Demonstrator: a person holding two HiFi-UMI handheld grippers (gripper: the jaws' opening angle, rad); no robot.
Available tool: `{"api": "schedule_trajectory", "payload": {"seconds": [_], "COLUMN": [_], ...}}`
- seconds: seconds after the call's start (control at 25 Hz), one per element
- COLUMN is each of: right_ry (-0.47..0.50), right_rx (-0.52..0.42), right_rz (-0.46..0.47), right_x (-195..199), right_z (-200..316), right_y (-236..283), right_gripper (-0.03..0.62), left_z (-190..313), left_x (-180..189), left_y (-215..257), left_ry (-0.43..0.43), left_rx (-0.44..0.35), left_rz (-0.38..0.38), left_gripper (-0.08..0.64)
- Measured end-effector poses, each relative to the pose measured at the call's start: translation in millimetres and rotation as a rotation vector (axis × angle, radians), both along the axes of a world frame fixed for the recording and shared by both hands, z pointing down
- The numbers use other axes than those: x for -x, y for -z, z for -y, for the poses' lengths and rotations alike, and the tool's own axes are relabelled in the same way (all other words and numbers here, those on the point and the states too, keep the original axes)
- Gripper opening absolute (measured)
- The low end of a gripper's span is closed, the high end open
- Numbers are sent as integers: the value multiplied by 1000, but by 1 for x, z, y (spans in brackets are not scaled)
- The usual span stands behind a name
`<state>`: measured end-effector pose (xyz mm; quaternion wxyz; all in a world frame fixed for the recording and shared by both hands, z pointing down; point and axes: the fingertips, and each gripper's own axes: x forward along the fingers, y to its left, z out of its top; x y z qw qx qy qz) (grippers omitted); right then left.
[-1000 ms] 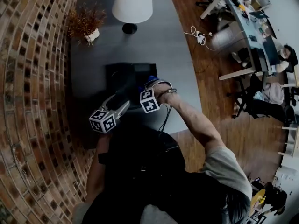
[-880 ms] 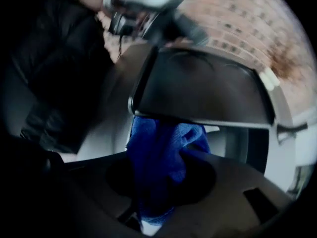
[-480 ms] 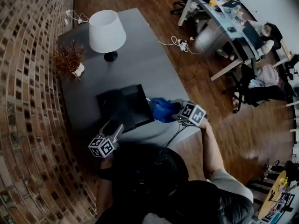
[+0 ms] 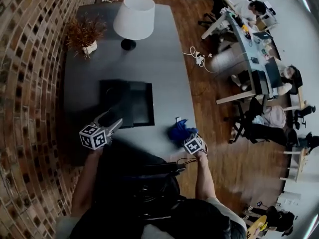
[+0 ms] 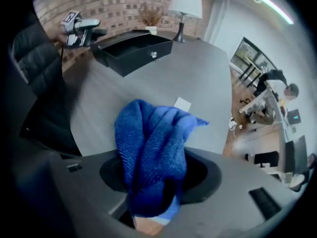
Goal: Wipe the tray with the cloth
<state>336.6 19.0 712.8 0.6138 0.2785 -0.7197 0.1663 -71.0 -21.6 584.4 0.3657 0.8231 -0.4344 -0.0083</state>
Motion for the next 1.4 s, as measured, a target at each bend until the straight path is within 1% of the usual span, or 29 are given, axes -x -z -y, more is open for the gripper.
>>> {"api": "schedule_trajectory", "payload": {"seconds": [0.04,0.08,0.16,0.2,0.24,0.32,0.36,0.4,0.44,0.48,0.52,0.56,0.6,0.64,0.68,0.72,0.76,0.84,0.88,0.96,1.0,1.04,1.16,1.24,1.4], "right_ry": [9,14,26,36,51,82,85,73,48,9,-42,-98,-149,-184,-201,-200,-192,-194,-205,-234,-242,-237,-167,-105,1], "right_rx": [6,25,71,89,98,76,32,-36,-117,-189,-231,-230,-196,-140,-77,-19,31,132,185,270,291,299,334,370,401], "right_rz": [-28,-57,-129,-163,-186,-192,-165,-100,9,163,349,541,707,824,883,897,888,877,878,879,880,880,895,902,886], "right_x": [-3,-9,-32,-43,-50,-48,-39,-22,2,33,66,99,129,155,177,193,205,226,234,246,250,253,268,290,342], "right_z": [-3,-5,-4,-1,3,10,18,31,48,66,80,89,93,93,91,88,86,83,81,80,81,82,77,67,47], "right_y": [4,12,35,51,68,102,117,132,146,160,171,178,178,172,160,144,125,94,81,62,57,56,66,69,66], "right_gripper": [270,372,397,431,431,431,430,425,376,348,348,348,348,348,348,363,388,388,389,388,388,367,348,350,350], "left_z": [-1,-3,0,5,9,11,9,6,5,5,5,5,5,5,5,6,8,12,15,20,22,24,26,27,28], "left_x": [1,2,4,5,6,5,5,5,6,7,8,10,14,20,28,38,47,61,62,57,54,52,54,54,53], "left_y": [0,0,1,3,5,6,5,3,2,2,2,3,5,8,11,13,13,5,-2,-16,-20,-22,-21,-19,-19], "left_ry": [2,5,15,21,27,32,31,29,26,23,22,24,35,58,91,129,166,208,209,189,182,184,198,202,216], "left_rx": [3,5,-1,-10,-20,-27,-24,-21,-18,-17,-17,-22,-30,-42,-54,-62,-61,-29,-1,55,75,85,82,80,81], "left_rz": [-5,-9,-16,-21,-27,-36,-38,-39,-41,-44,-48,-52,-56,-59,-63,-64,-64,-72,-89,-155,-187,-207,-239,-250,-253], "left_gripper": [314,314,314,314,314,314,314,314,314,314,314,314,314,314,314,314,314,314,314,317,316,318,318,318,318]}}
